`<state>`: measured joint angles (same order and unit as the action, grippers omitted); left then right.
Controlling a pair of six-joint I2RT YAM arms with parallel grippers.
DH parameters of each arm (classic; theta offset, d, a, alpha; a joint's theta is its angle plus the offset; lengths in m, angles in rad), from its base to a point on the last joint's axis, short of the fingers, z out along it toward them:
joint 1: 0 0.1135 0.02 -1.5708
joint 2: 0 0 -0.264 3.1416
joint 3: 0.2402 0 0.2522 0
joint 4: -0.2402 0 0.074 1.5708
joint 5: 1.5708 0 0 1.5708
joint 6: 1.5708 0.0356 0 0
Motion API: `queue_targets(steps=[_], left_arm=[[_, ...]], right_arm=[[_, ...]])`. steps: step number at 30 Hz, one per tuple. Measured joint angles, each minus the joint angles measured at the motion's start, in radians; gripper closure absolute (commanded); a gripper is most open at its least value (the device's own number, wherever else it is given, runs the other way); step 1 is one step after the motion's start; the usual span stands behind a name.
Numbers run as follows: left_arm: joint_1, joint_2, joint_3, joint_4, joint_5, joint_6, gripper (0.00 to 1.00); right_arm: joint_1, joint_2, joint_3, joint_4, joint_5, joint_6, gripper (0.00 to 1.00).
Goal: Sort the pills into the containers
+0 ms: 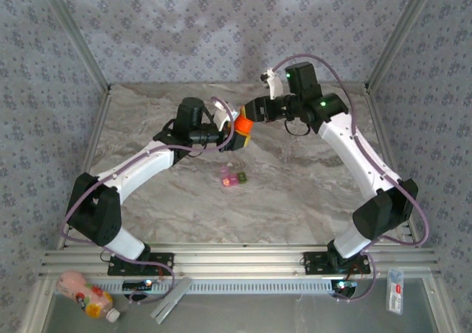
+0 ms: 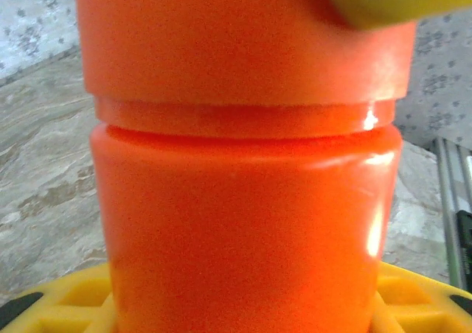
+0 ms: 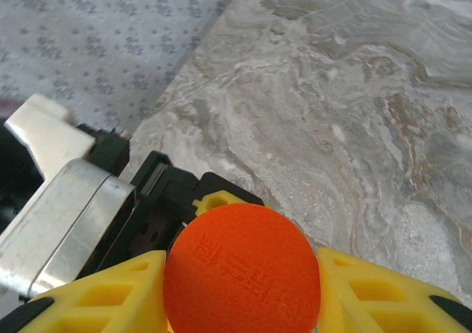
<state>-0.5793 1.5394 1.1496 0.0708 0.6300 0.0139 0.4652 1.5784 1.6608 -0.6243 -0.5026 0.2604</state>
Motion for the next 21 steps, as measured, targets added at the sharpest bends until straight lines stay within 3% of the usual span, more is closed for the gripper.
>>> queue_targets(steps=[6,12,21], left_arm=[[-0.022,0.000,-0.024,0.047,-0.119,-0.012,1.00],[-0.031,0.000,-0.050,0.111,-0.174,-0.040,1.00],[-0.049,-0.002,-0.049,0.207,-0.190,-0.048,1.00]], right_arm=[[0.040,0.001,-0.014,0.047,0.135,0.137,0.52],[0.053,0.002,-0.021,0.068,0.188,0.196,0.49],[-0.015,-0.061,-0.081,0.126,0.098,0.249,0.23]])
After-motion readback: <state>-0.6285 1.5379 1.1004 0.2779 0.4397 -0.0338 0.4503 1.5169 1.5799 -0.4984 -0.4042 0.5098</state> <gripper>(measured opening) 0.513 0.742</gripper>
